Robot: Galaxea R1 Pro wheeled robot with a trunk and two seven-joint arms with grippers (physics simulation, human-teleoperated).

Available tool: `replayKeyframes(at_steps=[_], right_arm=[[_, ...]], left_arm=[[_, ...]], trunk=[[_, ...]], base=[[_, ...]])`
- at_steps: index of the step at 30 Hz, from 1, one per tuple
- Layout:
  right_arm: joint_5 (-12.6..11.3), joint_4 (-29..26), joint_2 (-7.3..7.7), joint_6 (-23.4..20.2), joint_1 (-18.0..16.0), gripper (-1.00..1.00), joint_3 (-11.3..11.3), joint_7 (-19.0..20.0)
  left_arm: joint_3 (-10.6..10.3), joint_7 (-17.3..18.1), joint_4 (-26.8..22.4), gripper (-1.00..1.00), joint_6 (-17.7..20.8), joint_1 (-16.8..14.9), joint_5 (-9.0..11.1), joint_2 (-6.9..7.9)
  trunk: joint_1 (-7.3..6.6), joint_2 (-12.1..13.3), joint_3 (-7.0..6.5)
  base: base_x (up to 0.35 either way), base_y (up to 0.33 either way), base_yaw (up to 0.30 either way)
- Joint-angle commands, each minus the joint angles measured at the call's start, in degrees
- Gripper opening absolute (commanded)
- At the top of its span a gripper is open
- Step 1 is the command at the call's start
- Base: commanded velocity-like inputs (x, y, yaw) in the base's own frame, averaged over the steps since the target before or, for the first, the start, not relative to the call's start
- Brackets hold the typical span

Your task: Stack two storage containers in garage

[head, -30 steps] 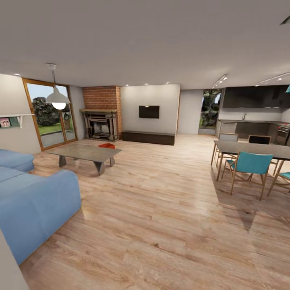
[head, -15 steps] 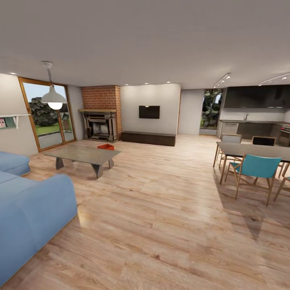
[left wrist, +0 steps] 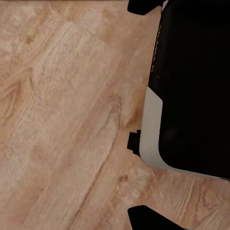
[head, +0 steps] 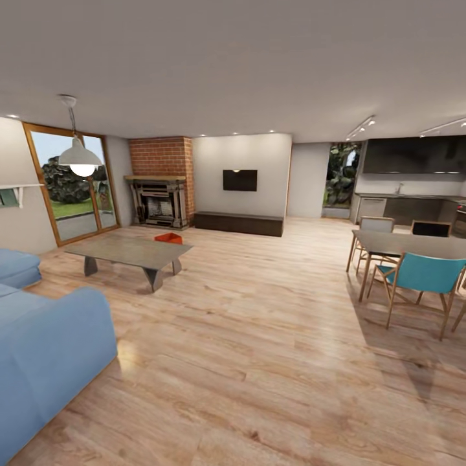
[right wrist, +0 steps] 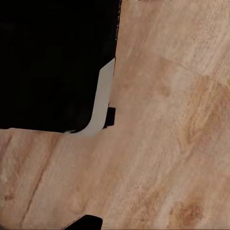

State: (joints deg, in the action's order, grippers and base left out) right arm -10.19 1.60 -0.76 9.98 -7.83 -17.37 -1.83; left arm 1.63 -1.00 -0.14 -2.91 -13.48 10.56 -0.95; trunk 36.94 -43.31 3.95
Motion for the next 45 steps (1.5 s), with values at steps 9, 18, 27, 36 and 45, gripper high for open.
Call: replayKeyframes(at_steps=[9,18,27,36,45], right_arm=[[-0.6,0.2,-0.13,0.8,-0.1,1.0,0.0,-0.7],[-0.2,0.2,-0.12,0.7,-0.1,1.0,-0.5,-0.8],[-0.5,0.2,-0.07,0.7,-0.1,1.0,-0.4,-0.8],[-1.2,0.2,0.21,0.7,-0.1,1.0,0.4,-1.0],[-0.9,0.2,0.06,0.5,-0.1,1.0,0.3,-0.9]], left_arm=[[0.1,-0.1,0.1,1.0,0.2,-0.1,0.1,-0.02],[0.1,-0.1,0.1,1.0,0.1,-0.1,0.2,-0.02],[0.1,-0.1,0.1,1.0,0.0,-0.1,0.2,0.01],[0.1,-0.1,0.0,1.0,-0.1,-0.1,0.1,0.05],[0.1,-0.1,0.0,1.0,0.1,-0.1,0.1,0.07]], trunk=[[0.04,-0.1,0.09],[0.04,-0.1,0.09],[0.04,-0.1,0.09],[0.04,-0.1,0.09],[0.04,-0.1,0.09]], base=[[0.322,0.0,0.0],[0.322,0.0,0.0],[0.322,0.0,0.0],[0.322,0.0,0.0],[0.322,0.0,0.0]])
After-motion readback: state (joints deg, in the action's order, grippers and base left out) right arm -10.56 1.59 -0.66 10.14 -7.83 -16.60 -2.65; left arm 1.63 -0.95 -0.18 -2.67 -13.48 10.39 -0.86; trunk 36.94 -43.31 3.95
